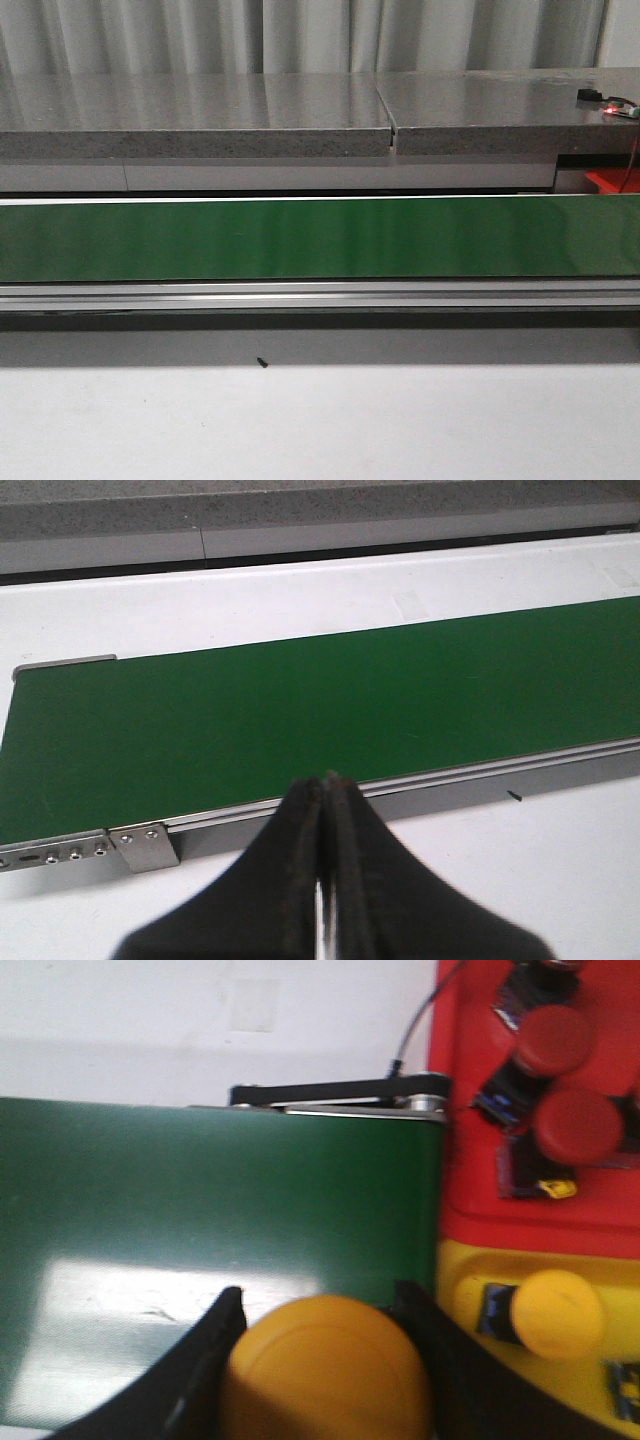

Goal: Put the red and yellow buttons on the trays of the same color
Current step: 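Lower the yellow button into the yellow tray and release the right gripper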

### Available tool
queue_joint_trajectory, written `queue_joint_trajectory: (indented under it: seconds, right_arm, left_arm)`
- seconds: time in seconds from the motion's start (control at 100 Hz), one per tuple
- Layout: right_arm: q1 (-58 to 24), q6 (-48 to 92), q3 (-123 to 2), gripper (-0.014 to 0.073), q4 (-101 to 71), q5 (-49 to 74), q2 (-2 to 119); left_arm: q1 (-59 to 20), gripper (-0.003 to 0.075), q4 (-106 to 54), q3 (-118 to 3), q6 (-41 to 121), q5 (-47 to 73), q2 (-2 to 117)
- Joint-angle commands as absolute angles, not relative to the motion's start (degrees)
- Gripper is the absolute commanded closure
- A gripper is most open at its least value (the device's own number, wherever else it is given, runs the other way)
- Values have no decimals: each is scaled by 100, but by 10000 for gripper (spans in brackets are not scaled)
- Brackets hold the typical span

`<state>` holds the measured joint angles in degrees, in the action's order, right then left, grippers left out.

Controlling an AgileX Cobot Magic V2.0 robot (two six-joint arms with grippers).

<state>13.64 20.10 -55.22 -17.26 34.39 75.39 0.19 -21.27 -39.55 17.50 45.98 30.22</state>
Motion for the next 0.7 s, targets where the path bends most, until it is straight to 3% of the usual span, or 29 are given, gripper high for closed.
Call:
queue_joint_trajectory:
  seconds: [0.0, 0.38, 0.69]
  right_arm:
    - [1769, 1980, -5616, 484, -1787, 3208, 7257]
    - [3475, 1494, -4592, 484, -1918, 2192, 7190]
    - [4021, 1494, -3677, 484, -2224, 903, 7389]
  left_arm:
    - [-8, 741, -2280, -4096, 1692, 4238, 3029]
    - [-8, 741, -2280, -4096, 1692, 4238, 3029]
    - [-8, 741, -2280, -4096, 1692, 4238, 3029]
